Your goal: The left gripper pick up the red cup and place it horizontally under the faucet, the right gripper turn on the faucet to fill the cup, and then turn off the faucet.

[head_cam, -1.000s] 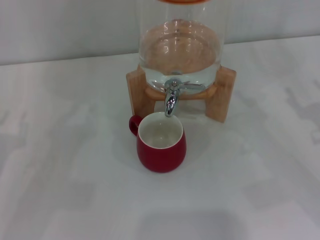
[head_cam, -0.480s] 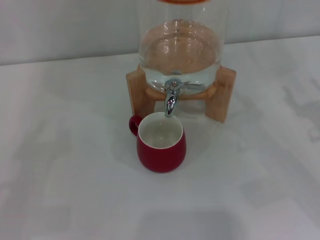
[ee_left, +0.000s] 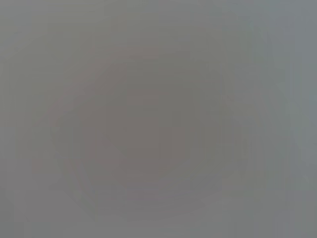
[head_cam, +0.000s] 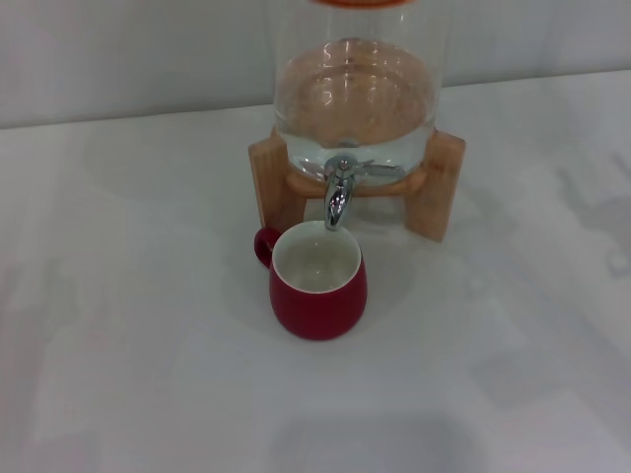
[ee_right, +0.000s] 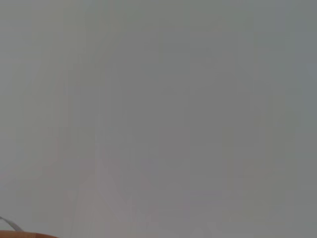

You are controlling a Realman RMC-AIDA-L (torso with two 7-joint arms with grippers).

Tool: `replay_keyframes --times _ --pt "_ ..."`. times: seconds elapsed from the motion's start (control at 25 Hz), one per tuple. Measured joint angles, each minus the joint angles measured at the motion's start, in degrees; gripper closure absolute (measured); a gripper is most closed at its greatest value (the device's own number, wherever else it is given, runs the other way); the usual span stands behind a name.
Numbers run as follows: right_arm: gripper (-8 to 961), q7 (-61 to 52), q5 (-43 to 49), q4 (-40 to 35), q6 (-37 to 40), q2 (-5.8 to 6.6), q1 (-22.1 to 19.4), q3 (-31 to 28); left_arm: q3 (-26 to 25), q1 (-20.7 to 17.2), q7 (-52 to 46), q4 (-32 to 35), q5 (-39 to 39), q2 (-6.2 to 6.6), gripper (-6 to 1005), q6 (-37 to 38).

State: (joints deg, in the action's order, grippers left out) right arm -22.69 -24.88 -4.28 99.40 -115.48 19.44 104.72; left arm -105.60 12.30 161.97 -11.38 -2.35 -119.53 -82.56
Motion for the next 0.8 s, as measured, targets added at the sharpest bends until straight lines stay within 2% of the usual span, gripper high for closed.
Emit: replay_keyframes --times 0.8 --pt "98 0.3 -0.08 -1.01 -2.7 -0.12 1.19 -0.07 -0.35 -1.4 0.1 0.21 0.5 0.18 576 0.27"
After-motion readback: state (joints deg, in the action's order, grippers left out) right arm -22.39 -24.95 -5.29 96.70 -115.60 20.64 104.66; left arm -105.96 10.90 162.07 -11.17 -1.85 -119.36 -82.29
